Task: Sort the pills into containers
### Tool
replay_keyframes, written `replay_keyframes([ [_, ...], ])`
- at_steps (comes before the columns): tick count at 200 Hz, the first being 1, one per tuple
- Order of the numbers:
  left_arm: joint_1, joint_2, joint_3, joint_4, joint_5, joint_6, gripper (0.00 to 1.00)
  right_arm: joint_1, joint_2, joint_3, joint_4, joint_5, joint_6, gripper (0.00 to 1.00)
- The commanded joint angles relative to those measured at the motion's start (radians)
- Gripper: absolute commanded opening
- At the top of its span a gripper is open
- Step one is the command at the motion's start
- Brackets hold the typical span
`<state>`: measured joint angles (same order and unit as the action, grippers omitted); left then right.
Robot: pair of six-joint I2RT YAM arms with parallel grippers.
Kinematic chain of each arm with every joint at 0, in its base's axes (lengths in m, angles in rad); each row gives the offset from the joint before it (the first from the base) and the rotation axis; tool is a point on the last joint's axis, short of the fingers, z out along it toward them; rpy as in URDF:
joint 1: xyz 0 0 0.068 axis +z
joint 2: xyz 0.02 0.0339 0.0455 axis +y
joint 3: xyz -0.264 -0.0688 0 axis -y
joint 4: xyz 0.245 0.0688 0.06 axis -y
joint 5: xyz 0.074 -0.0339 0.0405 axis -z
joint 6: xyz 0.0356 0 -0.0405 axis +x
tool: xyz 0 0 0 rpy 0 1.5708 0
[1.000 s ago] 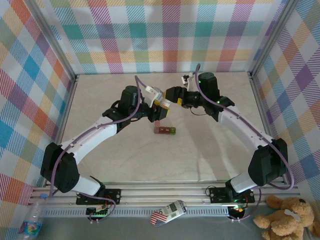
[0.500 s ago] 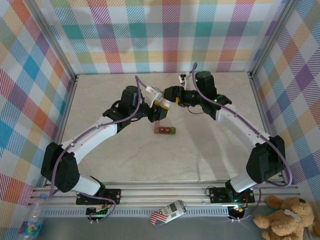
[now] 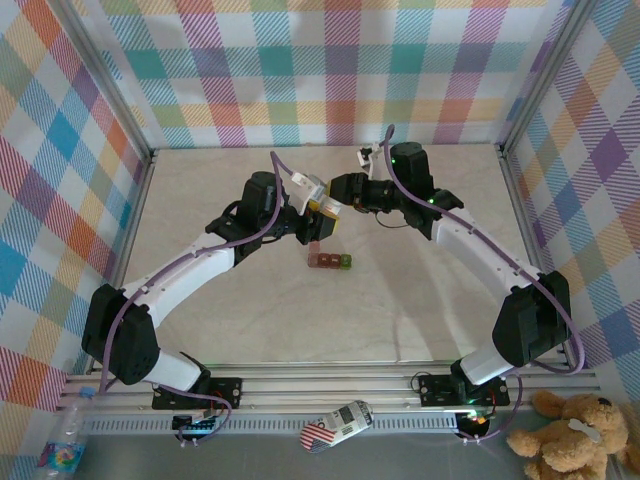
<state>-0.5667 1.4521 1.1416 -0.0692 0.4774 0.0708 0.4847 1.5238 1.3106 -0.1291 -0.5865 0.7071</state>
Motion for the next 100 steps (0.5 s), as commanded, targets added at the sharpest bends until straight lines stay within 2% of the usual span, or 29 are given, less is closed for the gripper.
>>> replay_keyframes([
  [1, 0.008, 0.006, 0.030, 0.051, 0.001, -0.001, 0.00, 0.006, -0.020, -0.020, 0.027, -0.042, -0.019, 0.39],
  [54, 0.013, -0.010, 0.022, 0.056, 0.050, -0.020, 0.00, -0.043, -0.033, -0.032, 0.080, -0.097, -0.134, 0.35],
  [100, 0.027, -0.030, 0.012, 0.054, 0.169, -0.048, 0.00, -0.136, -0.021, -0.042, 0.254, -0.309, -0.181, 0.36],
])
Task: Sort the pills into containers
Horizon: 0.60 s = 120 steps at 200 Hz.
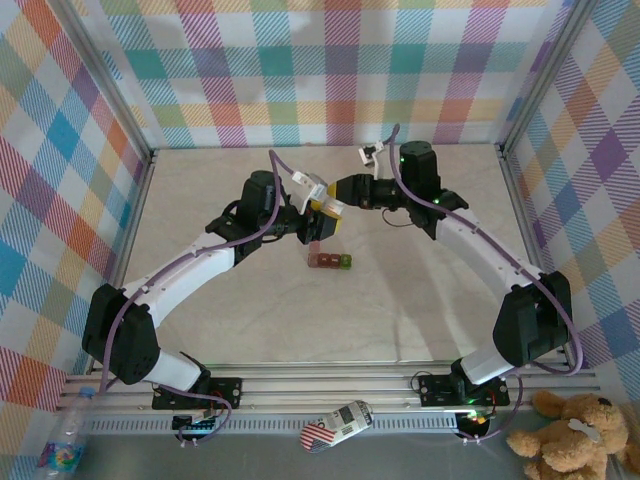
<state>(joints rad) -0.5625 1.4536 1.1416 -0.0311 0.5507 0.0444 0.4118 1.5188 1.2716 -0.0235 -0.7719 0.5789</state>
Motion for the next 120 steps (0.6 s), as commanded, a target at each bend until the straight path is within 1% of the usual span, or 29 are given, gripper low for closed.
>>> replay_keyframes([
  [1, 0.024, -0.032, 0.011, 0.015, 0.097, -0.021, 0.00, -0.065, -0.017, -0.003, 0.150, -0.127, -0.053, 0.36],
  [23, 0.028, -0.039, 0.005, 0.013, 0.130, -0.026, 0.00, -0.079, -0.012, 0.029, 0.129, -0.192, -0.085, 0.35],
  [56, 0.035, -0.027, 0.010, 0.009, 0.176, -0.031, 0.00, -0.085, -0.002, 0.080, 0.031, -0.262, -0.153, 0.35],
  [102, 0.038, -0.006, 0.027, 0.007, 0.226, -0.038, 0.00, -0.088, -0.009, 0.097, -0.054, -0.265, -0.230, 0.35],
  [120, 0.038, -0.002, 0.033, 0.002, 0.223, -0.038, 0.00, -0.090, -0.009, 0.100, -0.079, -0.252, -0.246, 0.35],
])
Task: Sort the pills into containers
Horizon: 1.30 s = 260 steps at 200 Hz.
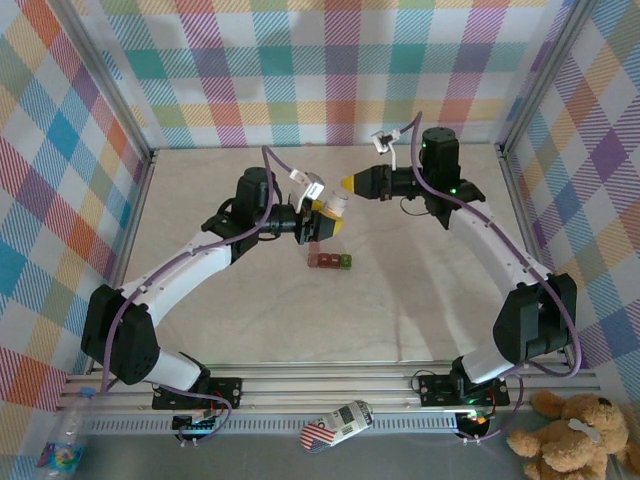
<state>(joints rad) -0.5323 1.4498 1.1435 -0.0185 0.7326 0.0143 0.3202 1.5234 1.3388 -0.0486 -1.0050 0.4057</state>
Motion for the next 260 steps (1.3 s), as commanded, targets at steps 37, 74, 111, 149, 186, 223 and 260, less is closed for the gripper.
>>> replay_keyframes([
  [37, 0.009, -0.008, 0.018, -0.010, -0.005, -0.002, 0.00, -0.001, -0.028, -0.007, -0.076, 0.102, -0.069, 0.36],
  [74, 0.014, -0.037, -0.027, 0.008, -0.122, -0.002, 0.00, -0.012, -0.037, -0.095, -0.142, 0.431, -0.034, 0.38],
  [111, 0.015, -0.062, -0.065, 0.008, -0.238, -0.006, 0.00, -0.012, -0.009, -0.203, -0.170, 0.744, -0.026, 0.37],
  [149, 0.017, -0.079, -0.097, -0.001, -0.305, -0.008, 0.00, -0.004, 0.053, -0.273, -0.170, 0.994, -0.024, 0.37],
  [186, 0.018, -0.090, -0.129, -0.006, -0.349, -0.020, 0.00, 0.020, 0.139, -0.293, -0.177, 1.198, 0.021, 0.37],
  [223, 0.018, -0.104, -0.158, -0.018, -0.380, -0.036, 0.00, 0.055, 0.234, -0.288, -0.176, 1.307, 0.082, 0.40],
  [260, 0.018, -0.122, -0.178, -0.026, -0.393, -0.045, 0.00, 0.074, 0.305, -0.286, -0.178, 1.329, 0.129, 0.43],
])
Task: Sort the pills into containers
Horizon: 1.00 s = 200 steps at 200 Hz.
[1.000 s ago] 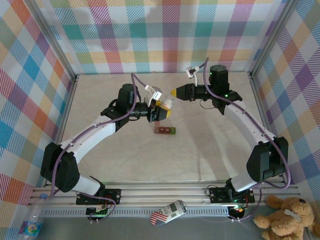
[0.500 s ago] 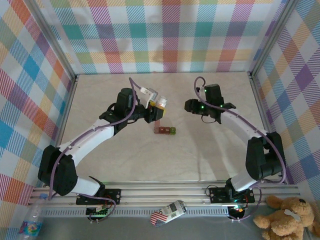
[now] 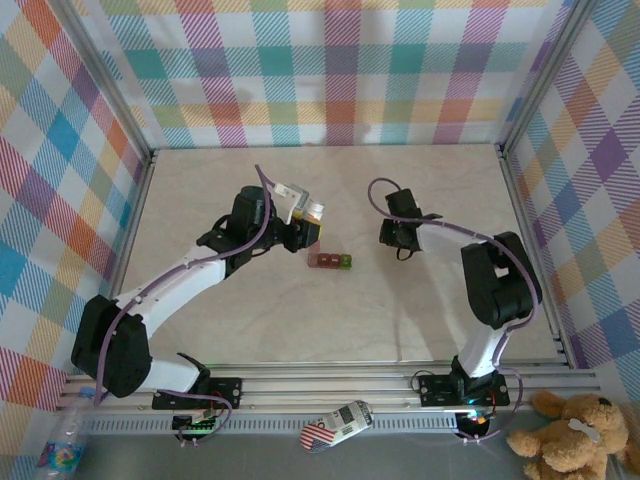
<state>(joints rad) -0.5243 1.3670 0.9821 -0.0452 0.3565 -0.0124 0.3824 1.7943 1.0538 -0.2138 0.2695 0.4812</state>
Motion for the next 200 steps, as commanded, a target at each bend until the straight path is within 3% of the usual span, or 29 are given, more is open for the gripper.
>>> replay_keyframes([
  [1, 0.010, -0.040, -0.017, 0.001, -0.017, -0.018, 0.00, 0.012, 0.036, 0.000, -0.013, 0.054, 0.053, 0.44],
  [62, 0.010, -0.056, -0.028, -0.014, -0.025, -0.030, 0.00, 0.022, 0.037, -0.014, -0.015, -0.014, 0.047, 0.70],
  [146, 0.017, -0.049, -0.016, -0.085, 0.031, -0.034, 0.00, 0.027, -0.203, 0.022, -0.097, -0.364, -0.119, 0.75],
  [200, 0.021, -0.002, -0.019, -0.161, 0.056, -0.001, 0.00, 0.075, -0.172, 0.007, -0.103, -0.418, -0.151, 0.75],
])
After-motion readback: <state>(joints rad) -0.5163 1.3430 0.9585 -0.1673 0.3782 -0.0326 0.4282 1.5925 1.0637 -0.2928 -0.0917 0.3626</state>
